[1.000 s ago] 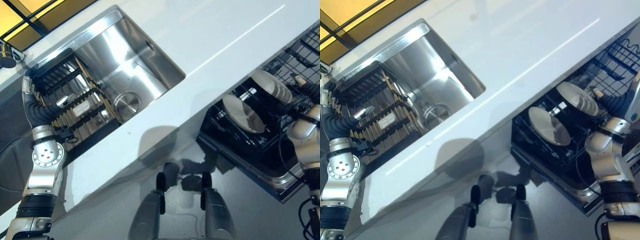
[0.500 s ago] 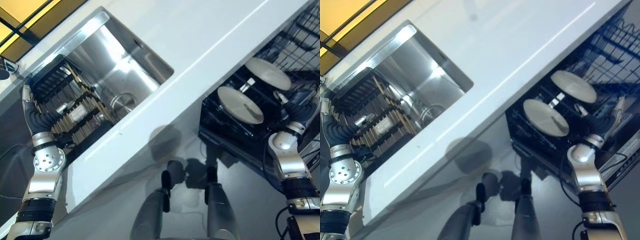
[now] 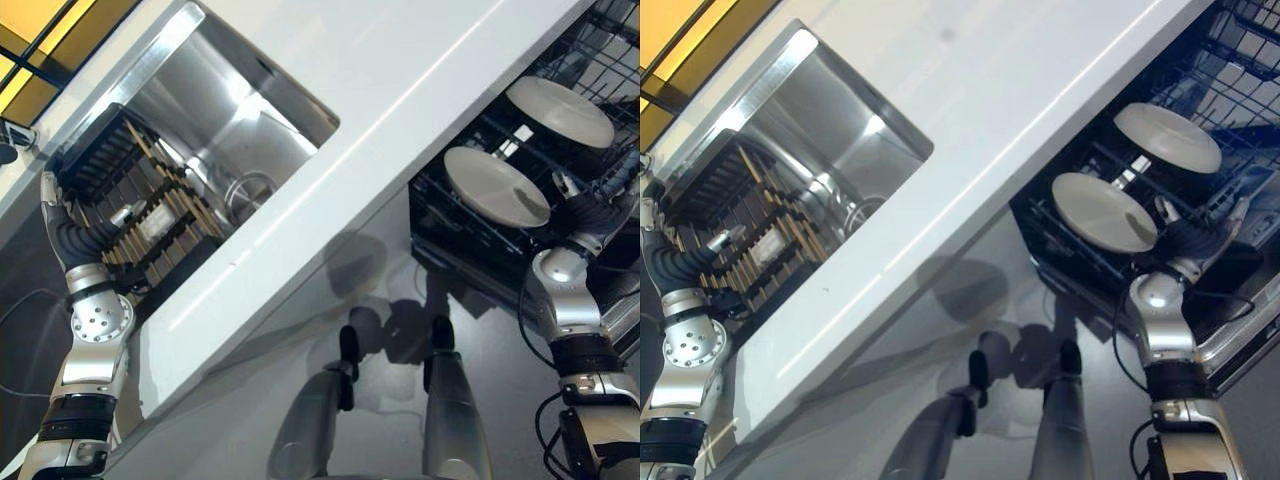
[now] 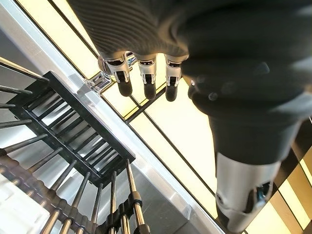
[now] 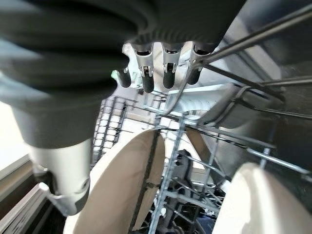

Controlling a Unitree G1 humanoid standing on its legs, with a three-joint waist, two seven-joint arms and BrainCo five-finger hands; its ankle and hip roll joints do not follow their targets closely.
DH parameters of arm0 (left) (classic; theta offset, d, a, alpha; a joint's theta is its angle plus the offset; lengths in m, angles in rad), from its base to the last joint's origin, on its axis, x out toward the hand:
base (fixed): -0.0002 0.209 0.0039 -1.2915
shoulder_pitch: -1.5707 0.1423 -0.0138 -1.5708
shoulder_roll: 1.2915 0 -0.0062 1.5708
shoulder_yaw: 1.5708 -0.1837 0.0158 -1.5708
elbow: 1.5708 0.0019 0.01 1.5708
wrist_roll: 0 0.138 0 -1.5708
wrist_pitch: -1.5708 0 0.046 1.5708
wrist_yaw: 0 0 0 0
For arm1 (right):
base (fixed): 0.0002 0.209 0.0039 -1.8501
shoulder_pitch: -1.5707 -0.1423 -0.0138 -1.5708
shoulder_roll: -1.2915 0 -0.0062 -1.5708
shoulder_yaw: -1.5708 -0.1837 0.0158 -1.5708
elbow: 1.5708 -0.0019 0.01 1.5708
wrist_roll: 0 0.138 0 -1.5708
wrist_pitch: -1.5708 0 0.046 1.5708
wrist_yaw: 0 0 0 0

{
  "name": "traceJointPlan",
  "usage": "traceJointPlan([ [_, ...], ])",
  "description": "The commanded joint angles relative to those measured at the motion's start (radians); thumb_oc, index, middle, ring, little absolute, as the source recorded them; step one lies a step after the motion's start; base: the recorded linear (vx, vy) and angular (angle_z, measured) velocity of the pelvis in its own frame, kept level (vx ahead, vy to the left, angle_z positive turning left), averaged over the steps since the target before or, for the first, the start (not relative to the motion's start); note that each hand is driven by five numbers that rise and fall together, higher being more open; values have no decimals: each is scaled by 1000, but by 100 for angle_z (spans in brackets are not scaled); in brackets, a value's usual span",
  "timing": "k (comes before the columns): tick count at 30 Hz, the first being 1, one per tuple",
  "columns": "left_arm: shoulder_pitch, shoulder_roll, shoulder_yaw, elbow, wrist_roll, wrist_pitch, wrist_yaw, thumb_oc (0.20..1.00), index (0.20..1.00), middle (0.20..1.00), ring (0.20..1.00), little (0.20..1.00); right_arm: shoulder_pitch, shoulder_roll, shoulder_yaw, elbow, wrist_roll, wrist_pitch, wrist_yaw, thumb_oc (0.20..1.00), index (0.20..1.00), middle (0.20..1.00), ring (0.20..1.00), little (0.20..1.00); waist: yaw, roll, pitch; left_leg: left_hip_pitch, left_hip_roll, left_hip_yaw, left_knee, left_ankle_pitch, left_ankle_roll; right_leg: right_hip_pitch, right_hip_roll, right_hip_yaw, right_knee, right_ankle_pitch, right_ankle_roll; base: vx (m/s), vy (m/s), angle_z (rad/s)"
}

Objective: Pick up plates and place into dishwasher.

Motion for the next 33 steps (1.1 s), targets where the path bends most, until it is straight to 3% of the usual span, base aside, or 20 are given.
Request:
traceJointPlan([
  [1,14,-152,-174,-7,5,-14,59,1000,1000,1000,1000,1000,-102,-3,-17,-5,57,-67,-3,1000,1000,1000,1000,1000,-34,6,76,-88,-71,2,61,-4,79,4,54,-74,-53,-19,-57,10,33,-1],
  [8,8,-149,-183,-25,-15,-1,57,1000,1000,1000,1000,1000,-163,2,-13,74,243,-68,74,1000,1000,1000,1000,1000,-26,30,88,-97,-80,0,68,-2,77,-12,46,-77,-37,-27,-65,1,3,0],
  [14,-2,-148,-199,-43,-18,16,54,1000,1000,1000,1000,1000,-222,39,-14,165,582,-71,284,1000,1000,1000,1000,1000,-11,42,92,-102,-88,-5,75,-1,78,-17,44,-79,-28,-33,-71,0,0,0],
  [17,0,-138,-201,-67,-25,34,52,1000,1000,1000,1000,1000,-252,51,17,135,667,-13,387,1000,1000,1000,1000,1000,-2,44,94,-108,-91,-10,76,1,78,-21,44,-82,-25,-34,-72,0,0,0],
  [23,5,-141,-211,-85,-16,41,59,1000,1000,1000,1000,1000,-277,87,82,58,640,30,552,1000,1000,1000,1000,1000,10,36,98,-116,-94,-17,73,3,77,-27,47,-88,-24,-38,-74,0,0,0],
  [33,22,-125,-169,-85,-23,22,17,1000,1000,1000,1000,1000,-260,101,232,-138,515,36,940,1000,1000,1000,1000,1000,34,0,93,-130,-93,-28,56,19,77,-25,47,-111,-57,-20,-67,0,0,0],
])
